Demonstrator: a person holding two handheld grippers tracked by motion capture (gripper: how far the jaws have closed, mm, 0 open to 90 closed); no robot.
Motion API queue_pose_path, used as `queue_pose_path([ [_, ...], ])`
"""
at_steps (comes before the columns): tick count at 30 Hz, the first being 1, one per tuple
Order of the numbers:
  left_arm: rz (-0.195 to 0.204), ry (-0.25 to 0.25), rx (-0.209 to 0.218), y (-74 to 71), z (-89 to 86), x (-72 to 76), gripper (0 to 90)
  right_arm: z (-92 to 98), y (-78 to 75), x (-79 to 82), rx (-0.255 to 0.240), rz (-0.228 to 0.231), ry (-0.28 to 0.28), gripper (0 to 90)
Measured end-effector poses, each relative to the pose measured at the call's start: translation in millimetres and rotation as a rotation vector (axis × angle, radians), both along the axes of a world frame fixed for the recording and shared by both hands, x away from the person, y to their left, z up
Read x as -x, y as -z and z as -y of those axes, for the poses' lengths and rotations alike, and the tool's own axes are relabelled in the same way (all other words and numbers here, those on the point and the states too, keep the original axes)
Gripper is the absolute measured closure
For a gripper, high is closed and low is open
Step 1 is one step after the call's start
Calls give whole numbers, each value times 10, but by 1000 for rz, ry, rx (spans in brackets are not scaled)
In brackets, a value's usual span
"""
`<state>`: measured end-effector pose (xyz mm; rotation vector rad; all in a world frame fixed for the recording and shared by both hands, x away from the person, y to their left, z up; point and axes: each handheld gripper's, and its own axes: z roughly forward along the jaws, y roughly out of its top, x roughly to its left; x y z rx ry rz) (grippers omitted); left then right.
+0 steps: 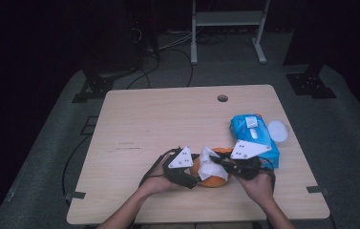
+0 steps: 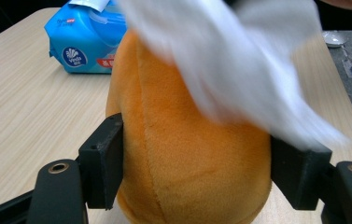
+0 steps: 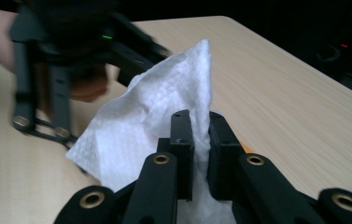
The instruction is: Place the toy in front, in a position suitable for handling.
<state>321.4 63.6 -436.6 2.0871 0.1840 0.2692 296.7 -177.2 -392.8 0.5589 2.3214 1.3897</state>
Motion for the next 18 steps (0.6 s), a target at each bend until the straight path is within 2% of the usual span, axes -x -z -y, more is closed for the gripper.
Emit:
queue_pose_path([
  [2, -15, -5, 13, 20, -19, -18, 278, 149, 24, -48, -3, -7, 45, 817],
  [5, -32, -6, 14, 24, -21, -44, 232, 234, 69, -61, -17, -29, 61, 817],
  [9, -53, -17, 1, 0, -4, -39, 120, 142, 67, -24, 2, -8, 59, 818],
  [11, -67, -19, 11, -3, -6, -38, 113, 93, 66, -14, -3, -9, 59, 818],
  [15, -100, -8, 33, -29, -29, -46, 121, 18, 64, 12, -11, -5, 42, 818],
  [17, -76, 2, 20, -31, -52, -45, 202, 9, 67, 14, -13, -10, 36, 818],
  [18, -84, 1, 20, -33, -64, -53, 230, 19, 65, 8, -10, -14, 33, 818],
])
